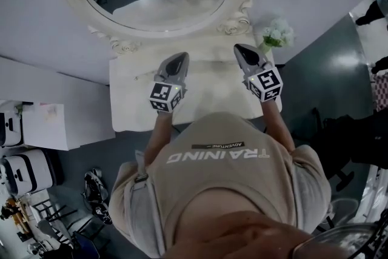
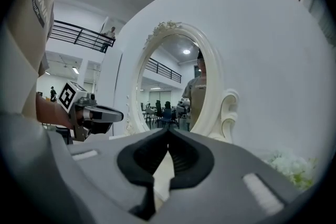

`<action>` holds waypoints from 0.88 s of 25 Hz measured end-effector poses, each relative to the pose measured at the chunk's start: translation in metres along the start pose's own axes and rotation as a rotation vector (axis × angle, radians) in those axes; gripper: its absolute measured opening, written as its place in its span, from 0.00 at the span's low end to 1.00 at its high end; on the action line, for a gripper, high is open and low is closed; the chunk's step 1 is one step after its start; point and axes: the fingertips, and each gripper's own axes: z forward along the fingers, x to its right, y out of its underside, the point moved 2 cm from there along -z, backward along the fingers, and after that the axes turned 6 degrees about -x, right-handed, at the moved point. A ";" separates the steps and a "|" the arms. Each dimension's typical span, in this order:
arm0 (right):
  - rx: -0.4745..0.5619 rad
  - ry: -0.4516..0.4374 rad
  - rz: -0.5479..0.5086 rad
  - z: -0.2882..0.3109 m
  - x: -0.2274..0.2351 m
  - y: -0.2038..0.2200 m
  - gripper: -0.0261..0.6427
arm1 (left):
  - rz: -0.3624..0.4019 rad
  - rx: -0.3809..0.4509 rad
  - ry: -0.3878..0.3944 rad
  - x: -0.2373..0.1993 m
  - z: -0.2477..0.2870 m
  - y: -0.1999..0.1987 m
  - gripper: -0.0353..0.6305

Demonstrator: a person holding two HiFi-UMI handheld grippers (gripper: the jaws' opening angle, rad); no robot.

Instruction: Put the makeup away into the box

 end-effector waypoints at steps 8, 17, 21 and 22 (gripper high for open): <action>0.023 -0.003 -0.022 0.000 0.000 -0.007 0.04 | -0.011 0.012 -0.007 -0.004 0.003 -0.005 0.06; 0.025 -0.018 0.011 -0.005 0.005 -0.003 0.04 | -0.051 0.016 0.007 -0.003 0.011 -0.006 0.06; 0.032 -0.018 0.014 -0.006 0.007 -0.003 0.04 | -0.056 0.007 0.016 0.000 0.013 -0.004 0.06; 0.032 -0.019 0.013 -0.006 0.007 -0.003 0.04 | -0.055 0.005 0.015 0.000 0.012 -0.004 0.06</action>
